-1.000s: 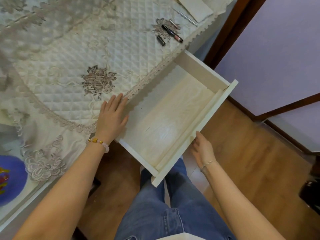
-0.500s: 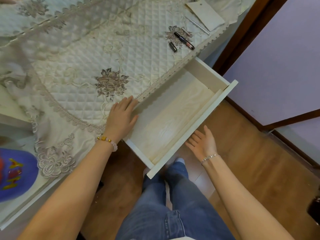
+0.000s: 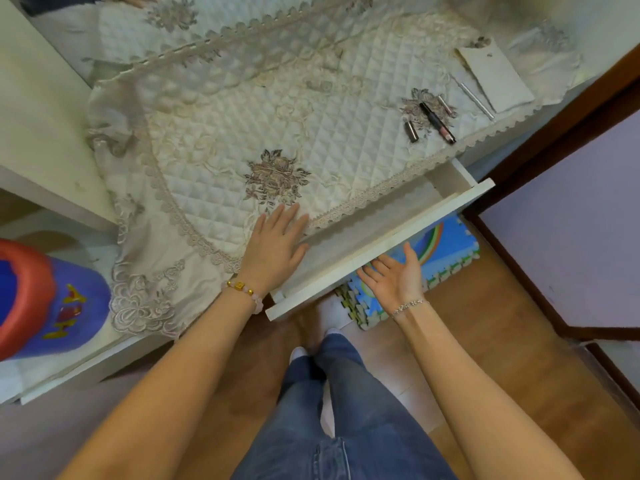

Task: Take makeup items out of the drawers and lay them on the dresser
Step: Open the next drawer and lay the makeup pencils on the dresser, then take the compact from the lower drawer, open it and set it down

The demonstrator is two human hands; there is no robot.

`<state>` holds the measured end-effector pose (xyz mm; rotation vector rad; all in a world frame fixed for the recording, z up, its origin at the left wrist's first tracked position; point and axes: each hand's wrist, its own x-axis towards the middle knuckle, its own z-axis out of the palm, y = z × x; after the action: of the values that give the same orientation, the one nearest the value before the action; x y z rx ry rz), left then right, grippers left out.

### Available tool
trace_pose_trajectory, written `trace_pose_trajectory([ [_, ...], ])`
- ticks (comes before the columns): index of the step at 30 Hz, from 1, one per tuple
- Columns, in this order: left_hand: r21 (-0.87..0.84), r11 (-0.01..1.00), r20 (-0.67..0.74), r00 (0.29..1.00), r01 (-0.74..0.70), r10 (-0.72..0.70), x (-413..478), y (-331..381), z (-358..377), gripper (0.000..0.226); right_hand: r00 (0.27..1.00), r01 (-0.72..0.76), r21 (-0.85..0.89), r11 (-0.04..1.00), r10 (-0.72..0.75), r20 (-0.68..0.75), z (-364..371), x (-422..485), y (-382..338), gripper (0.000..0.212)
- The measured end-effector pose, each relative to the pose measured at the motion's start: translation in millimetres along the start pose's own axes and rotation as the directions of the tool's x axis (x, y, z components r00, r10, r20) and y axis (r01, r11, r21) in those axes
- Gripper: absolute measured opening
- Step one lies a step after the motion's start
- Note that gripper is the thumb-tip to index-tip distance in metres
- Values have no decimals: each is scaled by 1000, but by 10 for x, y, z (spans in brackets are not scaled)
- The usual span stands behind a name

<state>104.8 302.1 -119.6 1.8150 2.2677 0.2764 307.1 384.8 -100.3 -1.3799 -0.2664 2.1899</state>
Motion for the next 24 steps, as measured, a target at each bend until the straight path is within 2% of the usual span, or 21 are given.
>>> trace_pose_trajectory([
  [11, -30, 998, 33, 998, 63, -62, 7, 14, -13, 51, 992, -70, -76, 995, 78, 103, 527, 433, -133, 78],
  [18, -51, 995, 23, 996, 82, -81, -7, 63, -12, 51, 986, -97, -124, 988, 112, 125, 468, 511, -223, 80],
  [21, -41, 994, 43, 994, 101, -99, -10, 72, -13, 52, 985, -90, -199, 976, 116, 126, 461, 502, -220, 75],
  [24, -45, 992, 59, 992, 114, -111, -18, 70, -41, 51, 989, -50, -361, 931, 97, 113, 459, 462, -204, 64],
])
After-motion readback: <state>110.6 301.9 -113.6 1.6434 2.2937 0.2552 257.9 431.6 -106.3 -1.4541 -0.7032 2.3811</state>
